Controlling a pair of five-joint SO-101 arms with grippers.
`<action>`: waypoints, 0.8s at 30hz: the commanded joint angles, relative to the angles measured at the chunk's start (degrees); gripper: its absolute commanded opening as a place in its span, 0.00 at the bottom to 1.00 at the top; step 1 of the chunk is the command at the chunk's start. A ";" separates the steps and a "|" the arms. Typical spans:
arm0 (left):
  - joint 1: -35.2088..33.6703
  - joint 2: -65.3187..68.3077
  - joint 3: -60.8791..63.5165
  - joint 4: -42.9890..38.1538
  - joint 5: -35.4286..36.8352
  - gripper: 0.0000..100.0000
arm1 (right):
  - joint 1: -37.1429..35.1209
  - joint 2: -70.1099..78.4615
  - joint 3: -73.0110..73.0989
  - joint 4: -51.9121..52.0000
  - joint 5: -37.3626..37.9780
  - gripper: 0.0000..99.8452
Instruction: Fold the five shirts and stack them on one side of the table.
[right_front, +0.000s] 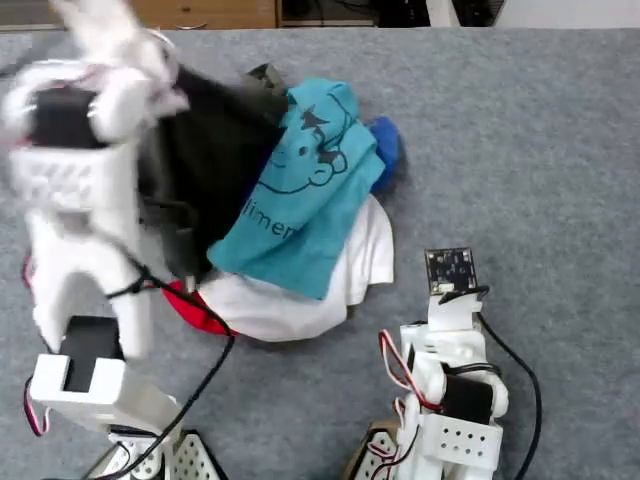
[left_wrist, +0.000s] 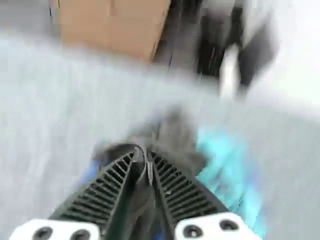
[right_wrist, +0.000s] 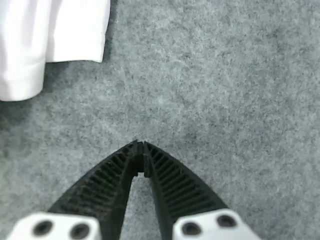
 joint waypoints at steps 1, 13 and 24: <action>-1.14 -0.13 -19.25 -1.67 3.87 0.02 | -0.22 -4.97 -0.04 0.35 -0.53 0.01; 21.98 4.53 -2.90 -34.29 6.15 0.02 | -0.22 -4.97 -0.04 0.35 -0.53 0.01; 42.73 20.53 -0.09 -36.75 -16.53 0.02 | -0.22 -4.97 -0.04 0.35 -0.53 0.01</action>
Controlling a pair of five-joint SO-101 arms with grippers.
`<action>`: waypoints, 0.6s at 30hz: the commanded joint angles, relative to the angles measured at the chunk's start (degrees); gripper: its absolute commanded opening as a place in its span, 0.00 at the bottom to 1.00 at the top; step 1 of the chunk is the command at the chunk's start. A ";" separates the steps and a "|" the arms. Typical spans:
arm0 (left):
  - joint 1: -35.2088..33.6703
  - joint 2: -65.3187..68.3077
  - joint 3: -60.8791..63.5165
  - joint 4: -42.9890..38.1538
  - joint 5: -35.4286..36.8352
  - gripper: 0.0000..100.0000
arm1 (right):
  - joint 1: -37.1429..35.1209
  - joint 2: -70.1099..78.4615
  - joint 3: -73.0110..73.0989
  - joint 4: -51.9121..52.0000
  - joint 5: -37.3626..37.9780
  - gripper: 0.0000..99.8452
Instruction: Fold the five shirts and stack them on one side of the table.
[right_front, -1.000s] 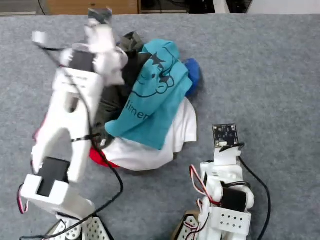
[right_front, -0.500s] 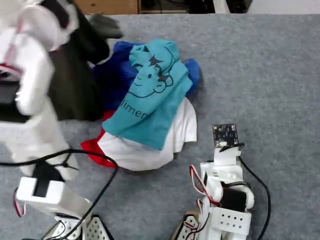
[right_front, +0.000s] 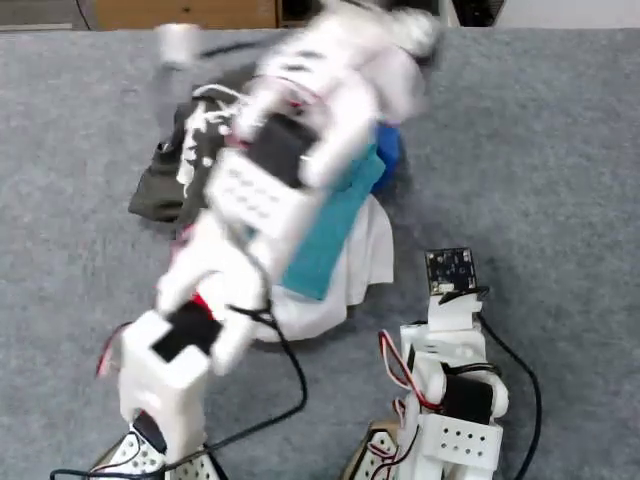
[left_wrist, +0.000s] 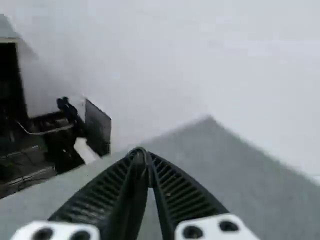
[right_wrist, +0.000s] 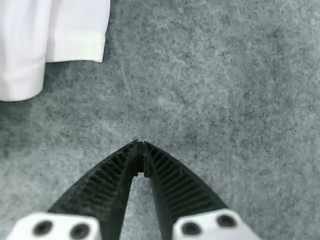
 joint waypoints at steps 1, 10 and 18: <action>4.04 4.09 -0.35 2.11 -4.40 0.03 | -0.22 -4.97 -0.04 0.35 -0.53 0.01; 2.99 5.14 -6.59 21.01 7.65 0.22 | -0.22 -4.97 -0.04 0.35 -0.53 0.01; -13.98 3.56 -18.99 38.15 8.18 0.22 | -0.22 -4.97 -0.04 0.35 -0.53 0.01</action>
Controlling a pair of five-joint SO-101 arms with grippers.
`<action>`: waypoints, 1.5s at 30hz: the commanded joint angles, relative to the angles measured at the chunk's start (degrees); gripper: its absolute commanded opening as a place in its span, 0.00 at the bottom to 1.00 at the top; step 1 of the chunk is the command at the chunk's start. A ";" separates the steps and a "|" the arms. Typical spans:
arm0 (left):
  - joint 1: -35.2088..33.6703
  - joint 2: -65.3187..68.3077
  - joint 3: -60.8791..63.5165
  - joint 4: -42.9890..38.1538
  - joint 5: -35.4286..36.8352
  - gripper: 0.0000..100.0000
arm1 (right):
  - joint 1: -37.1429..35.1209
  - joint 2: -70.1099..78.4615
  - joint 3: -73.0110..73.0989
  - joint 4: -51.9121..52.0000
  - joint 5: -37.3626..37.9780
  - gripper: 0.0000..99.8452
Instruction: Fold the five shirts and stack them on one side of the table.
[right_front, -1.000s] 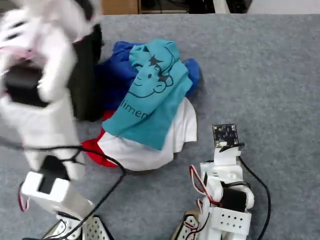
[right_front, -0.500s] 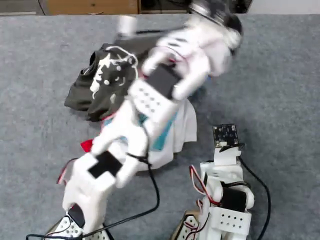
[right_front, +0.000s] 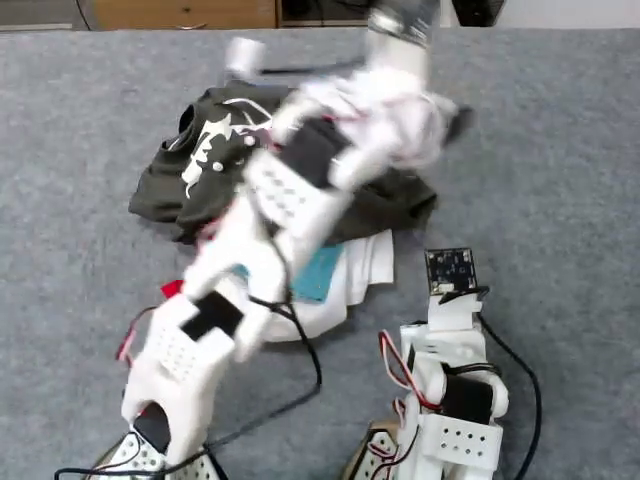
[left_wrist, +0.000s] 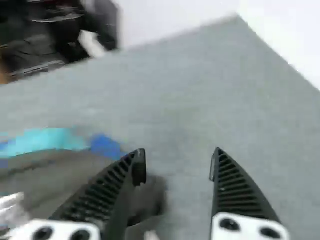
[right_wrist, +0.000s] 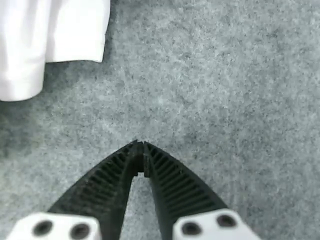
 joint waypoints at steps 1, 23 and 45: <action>-11.78 -2.33 -3.96 9.67 0.70 0.22 | -0.22 -4.97 -0.04 0.35 -0.53 0.01; -22.42 13.32 -11.87 20.75 4.40 0.02 | -0.22 -4.97 -0.04 0.35 -0.53 0.01; -25.14 23.34 13.45 12.66 11.87 0.24 | -0.22 -4.97 -0.04 0.35 -0.53 0.01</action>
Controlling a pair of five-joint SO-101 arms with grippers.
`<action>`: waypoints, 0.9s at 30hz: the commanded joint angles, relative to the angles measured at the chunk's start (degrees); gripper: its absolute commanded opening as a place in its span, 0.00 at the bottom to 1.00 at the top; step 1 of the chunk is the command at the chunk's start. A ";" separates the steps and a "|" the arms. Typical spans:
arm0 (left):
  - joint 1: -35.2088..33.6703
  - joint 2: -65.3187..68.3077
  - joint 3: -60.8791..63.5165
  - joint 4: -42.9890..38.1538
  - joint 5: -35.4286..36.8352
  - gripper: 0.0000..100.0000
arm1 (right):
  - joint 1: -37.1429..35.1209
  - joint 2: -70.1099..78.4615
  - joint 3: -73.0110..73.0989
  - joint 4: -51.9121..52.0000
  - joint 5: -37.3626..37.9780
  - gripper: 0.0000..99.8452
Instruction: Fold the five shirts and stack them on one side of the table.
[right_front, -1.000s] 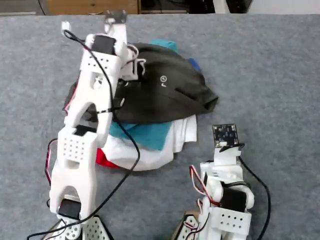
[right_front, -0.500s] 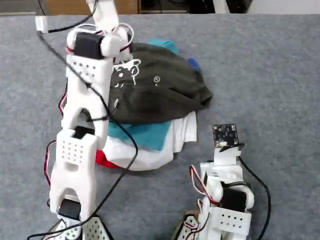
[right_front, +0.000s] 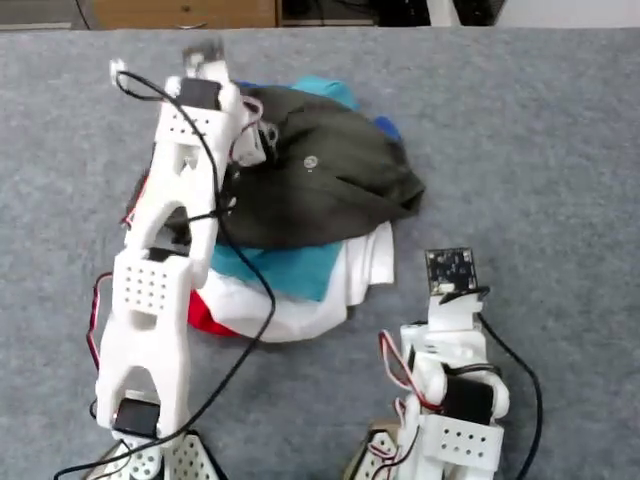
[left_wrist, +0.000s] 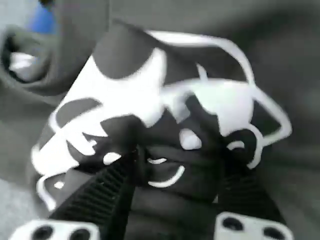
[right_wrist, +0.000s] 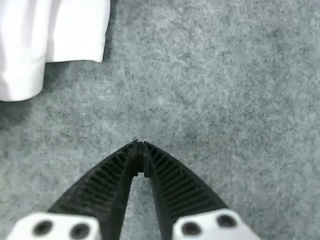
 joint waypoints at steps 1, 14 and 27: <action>-0.09 1.80 -0.70 -0.97 0.79 0.21 | -0.22 -4.97 -0.04 0.35 -0.53 0.01; -1.05 -4.97 -34.99 7.21 0.70 0.02 | -0.22 -4.97 -0.04 0.35 -0.53 0.01; -13.36 -32.04 -35.34 7.12 0.53 0.02 | -0.22 -4.97 -0.04 0.35 -0.53 0.01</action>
